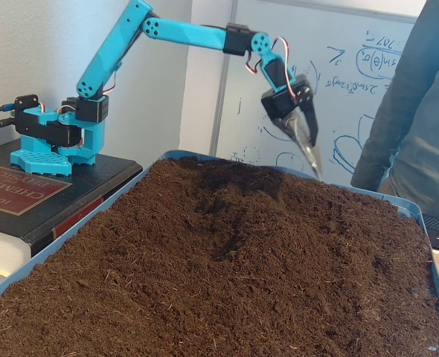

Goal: Build a berm.

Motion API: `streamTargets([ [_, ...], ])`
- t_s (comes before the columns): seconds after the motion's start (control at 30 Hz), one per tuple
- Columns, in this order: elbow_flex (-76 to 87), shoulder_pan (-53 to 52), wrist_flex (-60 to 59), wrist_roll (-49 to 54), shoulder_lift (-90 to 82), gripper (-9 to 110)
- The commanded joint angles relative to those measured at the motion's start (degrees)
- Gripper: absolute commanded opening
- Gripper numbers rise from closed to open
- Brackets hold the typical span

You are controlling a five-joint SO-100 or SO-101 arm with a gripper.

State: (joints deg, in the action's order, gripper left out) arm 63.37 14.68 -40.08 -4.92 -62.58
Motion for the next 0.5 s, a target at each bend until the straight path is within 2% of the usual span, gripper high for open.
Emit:
streamTargets([
  [0.0,-6.24,-5.19,7.73,0.79,-6.24,1],
  [0.23,-1.32,-9.67,25.66,1.05,0.09,1],
  [0.47,0.09,-13.54,29.0,6.94,3.87,1],
])
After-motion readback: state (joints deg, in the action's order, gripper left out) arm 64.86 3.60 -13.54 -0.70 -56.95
